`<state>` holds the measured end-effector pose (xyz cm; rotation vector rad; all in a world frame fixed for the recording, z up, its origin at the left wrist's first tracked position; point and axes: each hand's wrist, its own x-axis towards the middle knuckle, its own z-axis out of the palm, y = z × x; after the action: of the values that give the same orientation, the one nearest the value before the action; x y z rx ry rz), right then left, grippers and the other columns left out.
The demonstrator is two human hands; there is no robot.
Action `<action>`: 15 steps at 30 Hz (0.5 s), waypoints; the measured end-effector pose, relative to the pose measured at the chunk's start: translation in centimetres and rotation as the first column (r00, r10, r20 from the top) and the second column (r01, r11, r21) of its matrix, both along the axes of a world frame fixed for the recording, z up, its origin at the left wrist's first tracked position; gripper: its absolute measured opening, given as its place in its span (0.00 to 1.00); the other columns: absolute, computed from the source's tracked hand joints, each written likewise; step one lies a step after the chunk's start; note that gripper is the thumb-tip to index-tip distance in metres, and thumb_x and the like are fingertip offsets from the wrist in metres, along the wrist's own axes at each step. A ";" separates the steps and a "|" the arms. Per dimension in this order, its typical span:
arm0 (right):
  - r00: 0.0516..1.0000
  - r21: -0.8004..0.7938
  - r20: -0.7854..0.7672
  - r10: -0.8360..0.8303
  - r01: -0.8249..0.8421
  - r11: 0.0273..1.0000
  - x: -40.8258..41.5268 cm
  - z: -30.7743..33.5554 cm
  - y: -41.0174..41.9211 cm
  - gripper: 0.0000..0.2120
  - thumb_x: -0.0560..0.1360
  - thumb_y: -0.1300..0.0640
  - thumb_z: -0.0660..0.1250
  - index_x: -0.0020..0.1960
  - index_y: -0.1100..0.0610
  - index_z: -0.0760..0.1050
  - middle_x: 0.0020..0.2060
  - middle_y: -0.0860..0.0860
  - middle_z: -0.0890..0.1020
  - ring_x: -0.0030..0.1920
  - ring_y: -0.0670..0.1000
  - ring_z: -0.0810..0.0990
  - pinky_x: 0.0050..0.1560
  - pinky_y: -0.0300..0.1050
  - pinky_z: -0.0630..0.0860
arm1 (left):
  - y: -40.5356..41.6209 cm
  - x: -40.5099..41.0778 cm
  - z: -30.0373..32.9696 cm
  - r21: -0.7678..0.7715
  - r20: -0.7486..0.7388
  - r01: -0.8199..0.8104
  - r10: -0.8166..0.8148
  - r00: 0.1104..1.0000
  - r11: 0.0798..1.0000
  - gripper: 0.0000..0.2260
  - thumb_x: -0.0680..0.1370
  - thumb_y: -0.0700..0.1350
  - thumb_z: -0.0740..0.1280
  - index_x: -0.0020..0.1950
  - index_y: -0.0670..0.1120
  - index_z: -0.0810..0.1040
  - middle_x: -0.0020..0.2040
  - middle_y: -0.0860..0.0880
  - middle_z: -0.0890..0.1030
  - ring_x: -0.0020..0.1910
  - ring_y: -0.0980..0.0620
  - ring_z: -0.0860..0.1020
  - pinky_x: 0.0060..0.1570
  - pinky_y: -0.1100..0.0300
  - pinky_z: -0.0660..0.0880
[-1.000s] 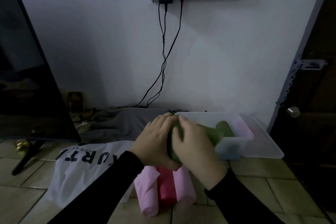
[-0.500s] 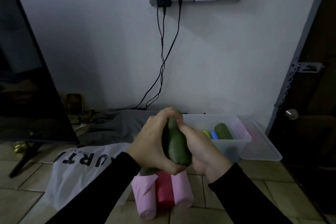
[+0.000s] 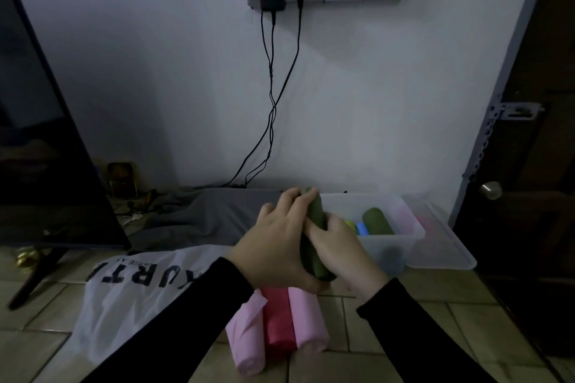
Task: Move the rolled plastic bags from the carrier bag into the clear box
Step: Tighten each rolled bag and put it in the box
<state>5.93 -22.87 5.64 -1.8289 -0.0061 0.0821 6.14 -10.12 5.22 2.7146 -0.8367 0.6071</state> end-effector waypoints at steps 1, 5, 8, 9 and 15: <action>1.000 0.011 -0.007 0.003 -0.003 1.000 0.0 -0.1 0.0 0.17 0.74 0.43 0.65 0.54 0.56 0.77 0.45 0.52 0.84 0.47 0.51 0.82 0.52 0.48 0.79 | -0.2 0.0 0.1 0.015 0.046 -0.003 0.003 0.999 1.000 0.56 0.54 0.66 0.72 0.76 0.45 0.57 0.69 0.50 0.65 0.71 0.51 0.62 0.67 0.54 0.64; 0.962 0.513 -0.232 0.145 -0.006 0.858 0.4 0.4 -0.5 0.19 0.72 0.43 0.68 0.51 0.58 0.81 0.46 0.55 0.86 0.47 0.51 0.85 0.48 0.45 0.80 | 0.1 0.6 0.5 -0.322 -0.107 0.086 -0.126 0.986 0.943 0.49 0.51 0.61 0.73 0.71 0.52 0.65 0.66 0.56 0.69 0.65 0.60 0.69 0.66 0.58 0.67; 0.905 0.743 -0.289 0.311 0.007 0.669 0.5 0.6 -0.9 0.18 0.71 0.44 0.70 0.48 0.59 0.84 0.47 0.56 0.85 0.47 0.53 0.85 0.51 0.48 0.79 | -0.4 0.5 -1.0 -0.706 -0.164 0.115 -0.319 0.933 0.699 0.45 0.53 0.53 0.77 0.69 0.52 0.68 0.66 0.52 0.73 0.66 0.53 0.72 0.65 0.55 0.70; 0.897 0.782 -0.278 0.345 0.002 0.624 0.5 0.5 -0.9 0.17 0.70 0.44 0.70 0.46 0.58 0.85 0.48 0.57 0.85 0.49 0.53 0.84 0.54 0.49 0.78 | -0.8 0.4 -1.6 -0.783 -0.180 0.097 -0.372 0.911 0.614 0.46 0.53 0.51 0.77 0.70 0.49 0.67 0.66 0.49 0.73 0.67 0.51 0.72 0.66 0.56 0.70; 0.917 0.746 -0.264 0.298 -0.001 0.666 1.0 -0.2 -1.0 0.15 0.72 0.47 0.69 0.43 0.59 0.84 0.42 0.57 0.85 0.43 0.54 0.85 0.47 0.47 0.80 | -0.3 1.0 -2.0 -0.689 -0.302 0.053 -0.353 0.885 0.723 0.50 0.56 0.55 0.78 0.74 0.49 0.61 0.71 0.51 0.67 0.71 0.57 0.67 0.69 0.55 0.67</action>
<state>6.97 -23.86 5.47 -0.9602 0.0631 0.4797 7.11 -10.47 3.17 1.9385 -0.6338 0.1911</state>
